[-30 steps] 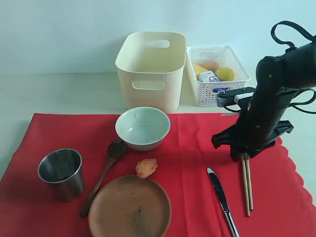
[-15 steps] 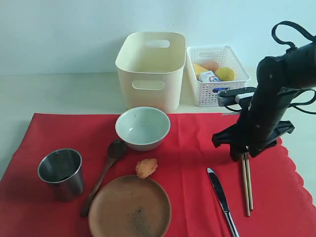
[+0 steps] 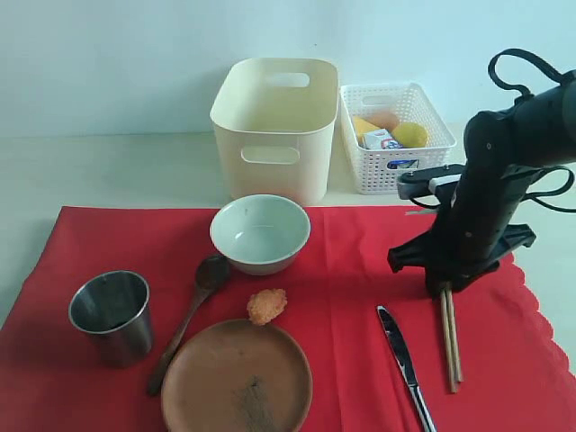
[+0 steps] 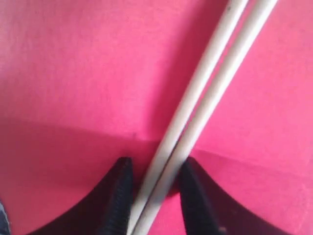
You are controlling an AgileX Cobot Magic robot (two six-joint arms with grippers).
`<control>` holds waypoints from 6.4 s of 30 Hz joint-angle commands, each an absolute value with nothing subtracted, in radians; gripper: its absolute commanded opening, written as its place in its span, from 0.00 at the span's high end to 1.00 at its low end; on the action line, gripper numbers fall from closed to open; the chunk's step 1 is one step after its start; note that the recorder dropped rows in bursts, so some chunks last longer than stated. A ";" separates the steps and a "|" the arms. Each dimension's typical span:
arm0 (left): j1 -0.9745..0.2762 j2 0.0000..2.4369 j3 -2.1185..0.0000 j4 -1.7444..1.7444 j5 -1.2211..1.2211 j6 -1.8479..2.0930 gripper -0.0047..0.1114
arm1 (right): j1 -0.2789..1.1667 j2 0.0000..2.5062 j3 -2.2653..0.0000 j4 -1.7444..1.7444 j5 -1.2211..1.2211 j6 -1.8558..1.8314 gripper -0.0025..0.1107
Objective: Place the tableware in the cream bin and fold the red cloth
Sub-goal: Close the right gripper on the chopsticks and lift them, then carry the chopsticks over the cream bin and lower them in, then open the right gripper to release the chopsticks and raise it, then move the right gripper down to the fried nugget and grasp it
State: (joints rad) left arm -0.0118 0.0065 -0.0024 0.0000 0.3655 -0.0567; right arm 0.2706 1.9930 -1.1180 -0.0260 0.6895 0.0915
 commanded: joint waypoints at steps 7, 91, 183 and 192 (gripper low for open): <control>-0.011 0.000 0.000 -0.006 0.354 -0.061 0.96 | 0.266 1.986 -1.115 -0.118 0.625 0.142 0.98; -0.011 0.000 0.000 -0.006 0.354 -0.061 0.96 | 0.268 1.923 -1.572 1.382 0.634 -1.275 0.98; -0.011 0.000 0.000 -0.006 0.354 -0.061 0.96 | 0.814 1.946 -1.260 0.114 0.678 -0.827 0.52; -0.011 0.000 0.000 -0.006 0.354 -0.061 0.96 | 0.814 2.009 -1.260 -0.010 0.597 -0.689 0.52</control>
State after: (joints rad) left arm -0.0118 0.0065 -0.0024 0.0000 0.3655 -0.0567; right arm 0.8144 1.9950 -1.2650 0.0540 0.6171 -0.7539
